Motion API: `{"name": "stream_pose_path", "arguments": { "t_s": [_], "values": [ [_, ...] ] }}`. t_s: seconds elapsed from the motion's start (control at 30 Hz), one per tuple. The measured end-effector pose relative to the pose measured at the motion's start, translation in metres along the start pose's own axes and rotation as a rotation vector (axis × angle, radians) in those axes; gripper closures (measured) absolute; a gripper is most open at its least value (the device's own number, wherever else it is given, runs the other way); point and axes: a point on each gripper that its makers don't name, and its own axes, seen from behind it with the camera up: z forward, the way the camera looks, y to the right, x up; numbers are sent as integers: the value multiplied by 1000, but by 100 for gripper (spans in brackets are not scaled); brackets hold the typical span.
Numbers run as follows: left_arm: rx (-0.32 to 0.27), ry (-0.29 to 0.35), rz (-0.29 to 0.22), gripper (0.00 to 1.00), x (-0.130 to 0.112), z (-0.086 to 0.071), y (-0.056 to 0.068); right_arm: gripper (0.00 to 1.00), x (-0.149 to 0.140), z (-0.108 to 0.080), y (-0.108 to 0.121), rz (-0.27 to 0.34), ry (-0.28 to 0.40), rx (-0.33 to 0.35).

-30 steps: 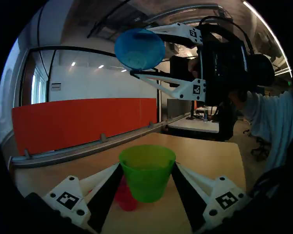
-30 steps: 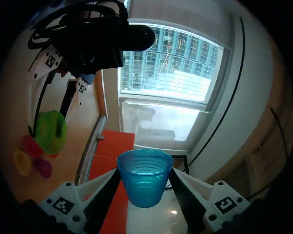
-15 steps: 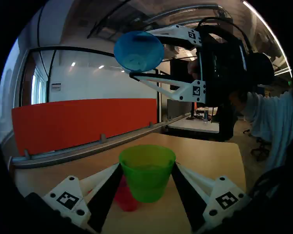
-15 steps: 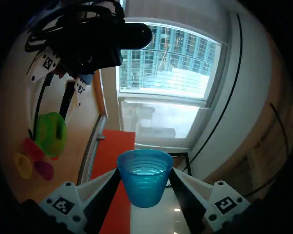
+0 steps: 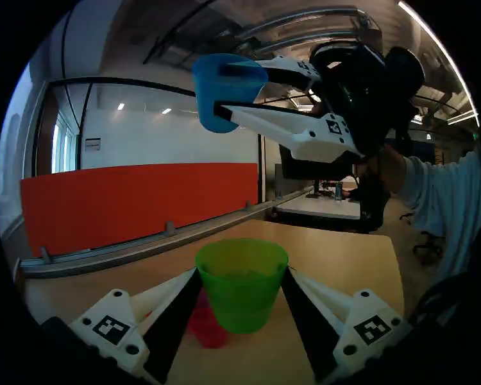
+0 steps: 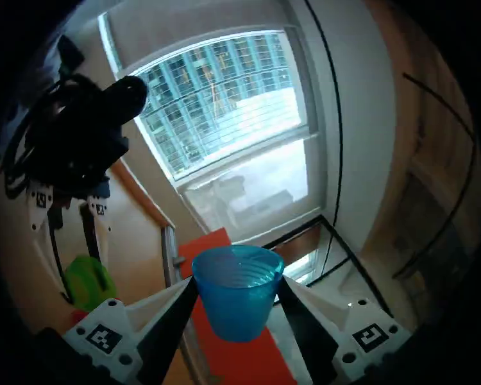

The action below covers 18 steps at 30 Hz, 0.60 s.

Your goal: Pour water

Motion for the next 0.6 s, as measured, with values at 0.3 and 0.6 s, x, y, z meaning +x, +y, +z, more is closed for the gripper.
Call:
{"name": "stream_pose_path", "arguments": {
  "t_s": [0.3,0.6],
  "values": [
    [4,7,3,15,4,-4,-1,12,12,-6,-13,386,15,44],
    [13,7,18,15,7,-6,-2,12,21,-10,-18,763,6,99]
  ]
}}
